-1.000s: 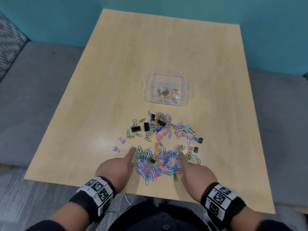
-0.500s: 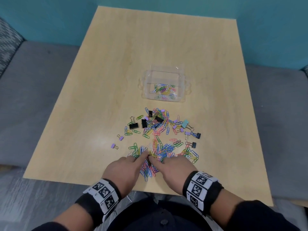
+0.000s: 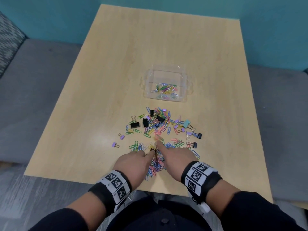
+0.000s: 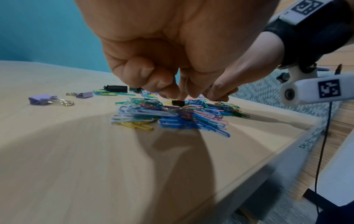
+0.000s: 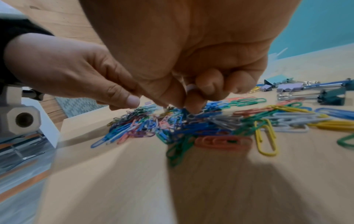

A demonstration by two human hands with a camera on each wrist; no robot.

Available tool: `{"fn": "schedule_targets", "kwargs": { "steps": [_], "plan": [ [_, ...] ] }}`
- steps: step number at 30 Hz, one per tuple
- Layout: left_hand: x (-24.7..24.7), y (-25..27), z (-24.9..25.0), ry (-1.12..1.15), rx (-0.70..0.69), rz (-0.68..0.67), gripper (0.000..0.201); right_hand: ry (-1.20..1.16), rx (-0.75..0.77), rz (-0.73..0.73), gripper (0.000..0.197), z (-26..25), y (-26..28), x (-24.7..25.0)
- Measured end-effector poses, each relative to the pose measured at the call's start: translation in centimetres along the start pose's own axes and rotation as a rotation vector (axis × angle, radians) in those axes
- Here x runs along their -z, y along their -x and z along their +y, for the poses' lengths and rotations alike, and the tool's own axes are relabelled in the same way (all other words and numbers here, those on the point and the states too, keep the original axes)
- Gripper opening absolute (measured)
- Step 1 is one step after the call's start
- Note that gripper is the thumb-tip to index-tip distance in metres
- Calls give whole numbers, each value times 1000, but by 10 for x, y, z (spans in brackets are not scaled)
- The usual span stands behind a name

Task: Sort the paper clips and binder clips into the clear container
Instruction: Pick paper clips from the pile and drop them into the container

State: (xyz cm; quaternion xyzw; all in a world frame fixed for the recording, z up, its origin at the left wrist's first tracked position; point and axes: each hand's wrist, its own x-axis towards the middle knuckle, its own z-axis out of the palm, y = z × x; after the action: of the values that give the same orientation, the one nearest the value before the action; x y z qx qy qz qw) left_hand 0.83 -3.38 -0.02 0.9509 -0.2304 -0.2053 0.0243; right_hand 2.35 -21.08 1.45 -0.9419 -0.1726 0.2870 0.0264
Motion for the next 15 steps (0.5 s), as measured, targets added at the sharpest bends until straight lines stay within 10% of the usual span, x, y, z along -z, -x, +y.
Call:
{"fn": "schedule_targets", "kwargs": {
  "steps": [4,15],
  "plan": [
    [0,-5,-4,41,-14,112,14,1,-40,-21,65,10,7,-1],
    [6,-34,13,74,117,21,30,-156,-60,78,54,23,37,-16]
  ]
}}
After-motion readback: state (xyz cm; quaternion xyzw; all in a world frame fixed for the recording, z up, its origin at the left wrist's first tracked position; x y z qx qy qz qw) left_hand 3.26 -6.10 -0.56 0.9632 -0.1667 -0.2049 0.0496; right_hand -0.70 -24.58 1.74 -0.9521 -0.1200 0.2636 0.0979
